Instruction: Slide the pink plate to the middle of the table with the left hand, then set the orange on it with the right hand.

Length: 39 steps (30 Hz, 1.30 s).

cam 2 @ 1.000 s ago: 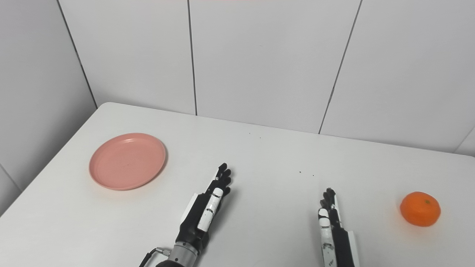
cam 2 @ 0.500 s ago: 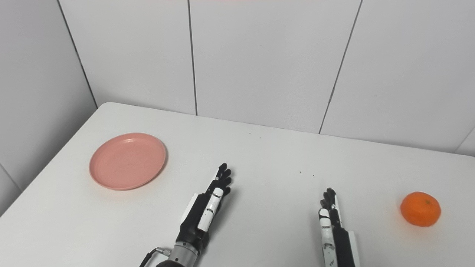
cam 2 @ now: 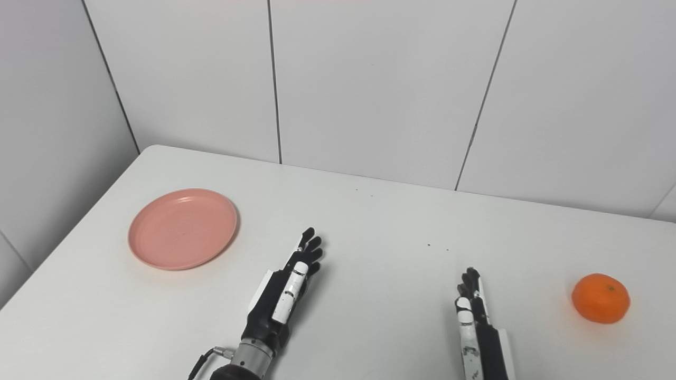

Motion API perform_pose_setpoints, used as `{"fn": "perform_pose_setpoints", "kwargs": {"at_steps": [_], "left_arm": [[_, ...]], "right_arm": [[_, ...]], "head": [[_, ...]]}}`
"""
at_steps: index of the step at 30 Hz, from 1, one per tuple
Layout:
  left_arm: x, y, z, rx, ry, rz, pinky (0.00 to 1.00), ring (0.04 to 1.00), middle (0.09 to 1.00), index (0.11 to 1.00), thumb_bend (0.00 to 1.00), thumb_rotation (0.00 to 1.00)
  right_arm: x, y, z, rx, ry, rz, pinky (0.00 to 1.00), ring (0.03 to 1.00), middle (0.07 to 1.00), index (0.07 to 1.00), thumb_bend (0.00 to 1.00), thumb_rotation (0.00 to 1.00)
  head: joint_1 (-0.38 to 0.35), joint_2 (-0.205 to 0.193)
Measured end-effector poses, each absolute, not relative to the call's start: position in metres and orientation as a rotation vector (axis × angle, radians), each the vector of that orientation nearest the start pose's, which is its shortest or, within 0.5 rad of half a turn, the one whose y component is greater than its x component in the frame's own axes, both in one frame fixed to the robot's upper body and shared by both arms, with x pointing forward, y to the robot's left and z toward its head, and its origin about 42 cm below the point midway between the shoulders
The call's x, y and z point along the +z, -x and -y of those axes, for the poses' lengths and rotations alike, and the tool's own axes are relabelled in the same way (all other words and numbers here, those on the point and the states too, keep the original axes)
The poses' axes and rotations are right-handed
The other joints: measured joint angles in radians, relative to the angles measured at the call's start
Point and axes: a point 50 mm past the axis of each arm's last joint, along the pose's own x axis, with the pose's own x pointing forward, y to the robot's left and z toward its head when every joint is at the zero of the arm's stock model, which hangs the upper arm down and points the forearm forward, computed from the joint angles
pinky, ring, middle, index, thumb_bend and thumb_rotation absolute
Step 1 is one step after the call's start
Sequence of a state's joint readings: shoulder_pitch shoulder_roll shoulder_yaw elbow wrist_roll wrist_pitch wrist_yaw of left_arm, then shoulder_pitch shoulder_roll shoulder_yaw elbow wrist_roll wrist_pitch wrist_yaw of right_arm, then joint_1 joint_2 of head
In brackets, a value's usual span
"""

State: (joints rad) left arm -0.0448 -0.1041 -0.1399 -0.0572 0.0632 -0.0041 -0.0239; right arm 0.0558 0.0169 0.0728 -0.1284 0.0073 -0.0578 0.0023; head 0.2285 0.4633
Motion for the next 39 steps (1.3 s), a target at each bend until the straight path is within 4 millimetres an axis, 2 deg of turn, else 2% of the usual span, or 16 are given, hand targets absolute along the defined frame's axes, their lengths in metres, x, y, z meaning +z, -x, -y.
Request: {"fn": "perform_pose_setpoints", "kwargs": {"at_steps": [9,14,23,28,35,39], "left_arm": [[0.152,-0.309,-0.154,-0.176,0.015,0.175,0.95,0.963,0.977,0.965,0.45,1.00],[0.166,-0.310,-0.166,-0.172,0.024,0.193,0.95,0.955,0.968,0.961,0.46,1.00],[0.213,-0.322,-0.197,-0.169,0.028,0.260,0.95,0.953,0.962,0.958,0.46,1.00],[0.226,-0.324,-0.209,-0.147,0.019,0.271,0.96,0.961,0.969,0.962,0.44,1.00],[0.244,-0.333,-0.234,-0.102,-0.001,0.318,0.94,0.951,0.960,0.950,0.46,1.00],[0.247,-0.341,-0.249,-0.081,-0.003,0.318,0.96,0.956,0.963,0.953,0.49,1.00]], "right_arm": [[0.121,-0.266,0.188,0.064,-0.029,0.134,1.00,1.000,1.000,1.000,0.16,1.00],[0.121,-0.266,0.189,0.060,-0.035,0.135,1.00,1.000,1.000,1.000,0.16,1.00],[0.121,-0.266,0.189,0.064,-0.045,0.135,1.00,1.000,1.000,1.000,0.17,1.00],[0.121,-0.266,0.189,0.064,-0.044,0.135,1.00,1.000,1.000,1.000,0.17,1.00],[0.121,-0.266,0.189,0.066,-0.045,0.135,1.00,1.000,1.000,1.000,0.17,1.00],[0.121,-0.266,0.189,0.066,-0.044,0.135,1.00,1.000,1.000,1.000,0.16,1.00]], "head": [[0.011,-0.003],[0.014,-0.002],[0.015,-0.002],[0.014,0.000],[0.017,-0.002],[0.018,-0.002]]}}
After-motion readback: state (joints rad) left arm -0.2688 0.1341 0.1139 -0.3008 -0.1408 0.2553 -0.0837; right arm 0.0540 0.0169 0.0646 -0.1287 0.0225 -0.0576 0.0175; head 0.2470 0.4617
